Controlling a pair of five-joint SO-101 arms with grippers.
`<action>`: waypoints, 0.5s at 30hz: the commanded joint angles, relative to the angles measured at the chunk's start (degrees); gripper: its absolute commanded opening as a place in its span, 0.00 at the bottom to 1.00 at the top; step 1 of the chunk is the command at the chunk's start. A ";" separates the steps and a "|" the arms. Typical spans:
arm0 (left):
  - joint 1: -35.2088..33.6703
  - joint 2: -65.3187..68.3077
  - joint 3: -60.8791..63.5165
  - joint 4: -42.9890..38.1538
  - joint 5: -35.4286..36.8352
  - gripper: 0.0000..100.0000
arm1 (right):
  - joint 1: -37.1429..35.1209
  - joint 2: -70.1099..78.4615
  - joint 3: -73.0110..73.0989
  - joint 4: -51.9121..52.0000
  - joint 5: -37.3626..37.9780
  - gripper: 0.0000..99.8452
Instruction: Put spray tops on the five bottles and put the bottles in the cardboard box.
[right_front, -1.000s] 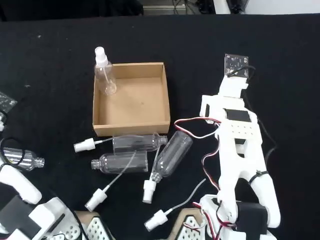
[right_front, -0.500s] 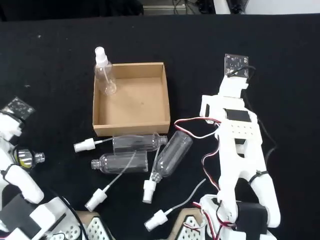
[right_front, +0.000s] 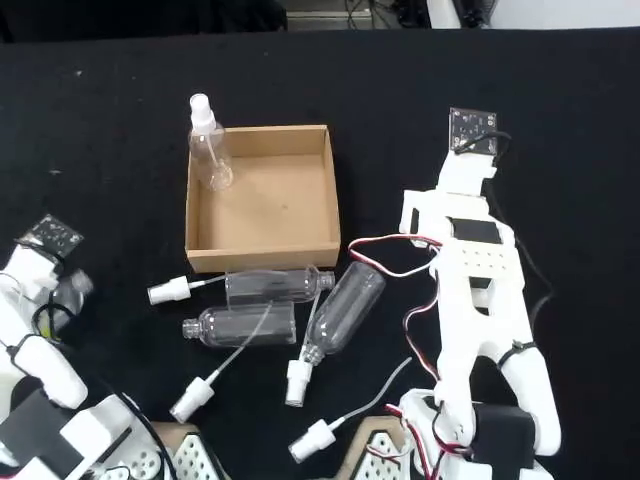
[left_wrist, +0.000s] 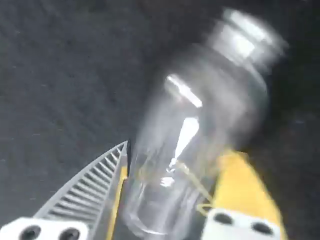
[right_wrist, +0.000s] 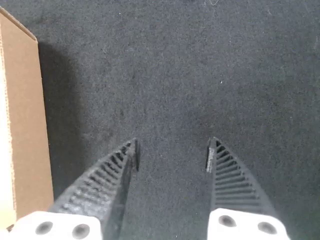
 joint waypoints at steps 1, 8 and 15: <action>-1.01 -3.96 -1.89 6.24 -15.91 0.13 | 1.14 -2.42 -3.03 -1.49 0.09 0.20; -1.27 -14.77 -3.03 18.29 -2.99 0.14 | 1.14 -2.42 -3.03 -1.49 0.09 0.20; -10.42 -22.95 3.47 18.11 -0.53 0.28 | 1.14 -2.42 -3.03 -1.41 0.09 0.20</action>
